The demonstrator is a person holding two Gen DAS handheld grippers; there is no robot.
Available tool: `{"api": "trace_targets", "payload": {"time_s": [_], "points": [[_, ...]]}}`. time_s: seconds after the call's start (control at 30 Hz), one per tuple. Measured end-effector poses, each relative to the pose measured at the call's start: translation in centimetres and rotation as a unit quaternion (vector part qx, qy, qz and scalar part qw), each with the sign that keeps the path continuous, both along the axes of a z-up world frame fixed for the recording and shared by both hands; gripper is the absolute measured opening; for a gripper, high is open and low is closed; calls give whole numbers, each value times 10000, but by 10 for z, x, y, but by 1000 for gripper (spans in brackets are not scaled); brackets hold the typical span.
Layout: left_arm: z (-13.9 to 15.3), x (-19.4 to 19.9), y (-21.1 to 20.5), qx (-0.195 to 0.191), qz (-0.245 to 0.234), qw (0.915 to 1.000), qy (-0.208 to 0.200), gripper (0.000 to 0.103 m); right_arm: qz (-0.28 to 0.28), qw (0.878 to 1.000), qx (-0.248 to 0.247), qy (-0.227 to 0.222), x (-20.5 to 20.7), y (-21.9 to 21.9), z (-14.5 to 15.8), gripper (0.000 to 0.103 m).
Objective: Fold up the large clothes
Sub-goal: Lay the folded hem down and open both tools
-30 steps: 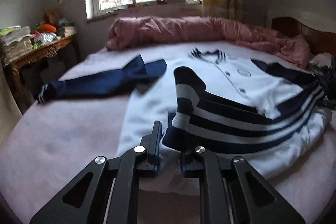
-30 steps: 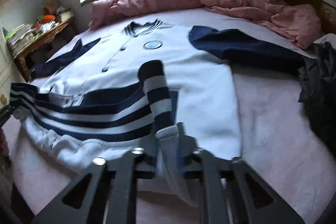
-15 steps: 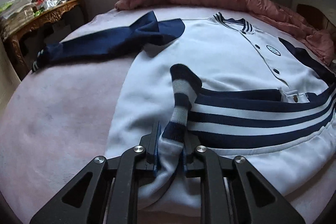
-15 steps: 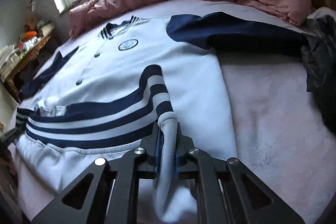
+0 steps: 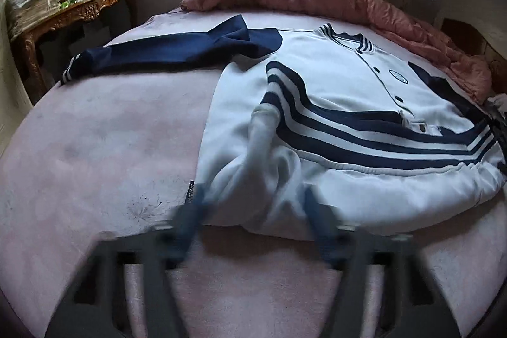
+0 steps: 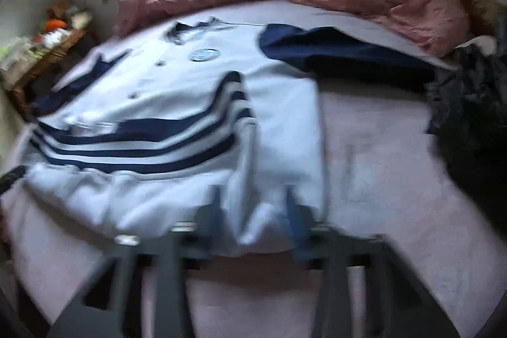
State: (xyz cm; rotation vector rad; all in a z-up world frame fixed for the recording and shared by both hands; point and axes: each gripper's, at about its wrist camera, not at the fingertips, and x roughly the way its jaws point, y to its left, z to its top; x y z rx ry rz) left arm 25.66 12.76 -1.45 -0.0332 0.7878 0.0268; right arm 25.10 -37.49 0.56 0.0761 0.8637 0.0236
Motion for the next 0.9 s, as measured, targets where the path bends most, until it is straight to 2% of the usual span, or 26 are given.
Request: {"api": "trace_targets", "payload": {"time_s": [0.03,0.07,0.13,0.17,0.2,0.27,0.33,0.4,0.47,0.5,0.53,0.67,0.73,0.77,0.83,0.9], "points": [[3,-3,0,175,169,9996,-126,10,-80,9998,110,-144,-2,-4,4,11],[8,-8,1,277,303,9987,-315,10,-189,9988,273,-357,-6,-10,10,10],[19,-14,9,33,356,9978,-561,10,-265,9953,523,-775,-13,-20,24,7],[21,-14,12,-30,403,9977,-549,9,-243,9948,532,-829,-13,-22,27,7],[20,-11,14,-35,388,9982,-467,9,-240,9952,494,-806,-11,-23,26,7],[9,-1,14,91,460,9987,-175,9,-332,9983,374,-308,2,-26,10,7],[-8,11,10,293,506,9981,199,10,-465,9973,511,235,14,-31,-12,7],[-11,13,7,395,513,9976,236,10,-488,9973,494,228,16,-31,-13,7],[-9,10,7,418,532,9975,201,10,-532,9980,350,-66,11,-31,-1,12],[-7,8,7,417,538,9975,170,13,-585,9978,291,-133,9,-31,1,20],[-6,4,8,435,541,9975,105,14,-614,9977,244,-156,8,-32,3,24],[17,-16,0,627,419,9952,-624,27,-651,9977,88,-135,7,-28,4,26],[29,-26,-3,811,393,9913,-962,31,-763,9963,-287,-283,3,-25,12,44],[34,-29,-5,852,393,9897,-1079,32,-776,9959,-376,-288,-1,-28,11,46],[40,-33,-2,808,458,9893,-1125,33,-727,9967,-336,-158,0,-30,9,46],[40,-31,4,493,419,9931,-978,35,-710,9974,47,-80,-3,-38,6,46]]}}
